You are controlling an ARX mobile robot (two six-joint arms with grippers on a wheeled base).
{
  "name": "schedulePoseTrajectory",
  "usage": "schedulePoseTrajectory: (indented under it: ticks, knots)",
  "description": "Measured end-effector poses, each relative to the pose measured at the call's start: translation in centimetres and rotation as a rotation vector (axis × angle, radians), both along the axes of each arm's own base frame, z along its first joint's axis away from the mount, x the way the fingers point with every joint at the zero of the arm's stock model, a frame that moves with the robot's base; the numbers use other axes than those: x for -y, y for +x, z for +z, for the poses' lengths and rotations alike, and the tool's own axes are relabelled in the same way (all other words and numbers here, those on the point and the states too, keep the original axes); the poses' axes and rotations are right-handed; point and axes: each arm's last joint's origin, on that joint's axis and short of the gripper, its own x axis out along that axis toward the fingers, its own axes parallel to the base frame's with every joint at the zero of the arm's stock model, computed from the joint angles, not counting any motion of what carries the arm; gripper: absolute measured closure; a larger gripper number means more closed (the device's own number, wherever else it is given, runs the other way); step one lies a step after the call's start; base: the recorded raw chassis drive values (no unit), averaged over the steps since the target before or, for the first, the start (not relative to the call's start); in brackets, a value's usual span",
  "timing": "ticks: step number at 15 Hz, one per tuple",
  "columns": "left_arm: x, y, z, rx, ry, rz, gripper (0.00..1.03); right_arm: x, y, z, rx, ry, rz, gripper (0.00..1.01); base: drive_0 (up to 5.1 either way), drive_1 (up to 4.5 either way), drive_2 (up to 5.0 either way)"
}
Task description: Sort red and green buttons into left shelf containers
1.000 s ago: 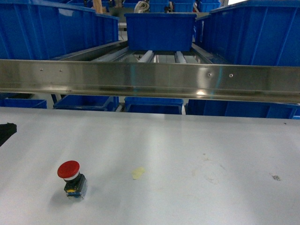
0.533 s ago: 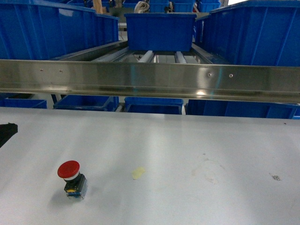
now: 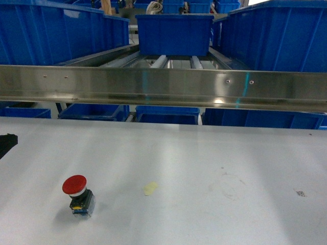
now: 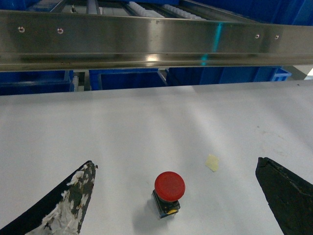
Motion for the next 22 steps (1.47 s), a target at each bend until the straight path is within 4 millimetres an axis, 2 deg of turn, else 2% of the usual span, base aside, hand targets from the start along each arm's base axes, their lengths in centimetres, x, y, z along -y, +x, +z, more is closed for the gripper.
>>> schedulePoseTrajectory:
  ticks: [1,4,11,12,14,15,16,17,20,22]
  knots:
    - [0.0,0.0,0.0,0.001,0.003,-0.001,0.05,1.1,0.0,-1.4,-0.029,0.016,-0.037,0.03,0.0,0.00,0.0]
    - [0.0,0.0,0.0,0.003,0.009,-0.003,0.05,0.8,0.2,-2.7,-0.048,0.054,0.020,0.03,0.0,0.00,0.0]
    - [0.0,0.0,0.0,0.003,0.009,-0.003,0.05,0.8,0.3,-3.0,-0.062,0.047,0.021,0.03,0.0,0.00,0.0]
    - [0.0,0.0,0.0,0.003,0.009,-0.003,0.05,0.8,0.3,-3.0,-0.061,0.047,0.022,0.08,0.0,0.00,0.0]
    - [0.0,0.0,0.0,0.003,0.009,-0.003,0.05,0.8,0.3,-3.0,-0.062,0.047,0.022,0.26,0.0,0.00,0.0]
    - [0.0,0.0,0.0,0.003,0.009,-0.003,0.05,0.8,0.3,-3.0,-0.061,0.047,0.022,0.55,0.0,0.00,0.0]
    - [0.0,0.0,0.0,0.003,0.009,-0.003,0.05,0.8,0.3,-3.0,-0.062,0.047,0.022,0.66,0.0,0.00,0.0]
    - [0.0,0.0,0.0,0.003,0.009,-0.003,0.05,0.8,0.3,-3.0,-0.063,0.047,0.021,0.70,0.0,0.00,0.0]
    - [0.0,0.0,0.0,0.003,0.009,-0.003,0.05,0.5,-0.1,-2.7,-0.066,0.060,0.056,0.70,0.0,0.00,0.0]
    - [0.0,0.0,0.0,0.003,0.009,-0.003,0.05,-0.4,-1.1,-0.7,-0.031,0.071,0.122,0.70,0.0,0.00,0.0]
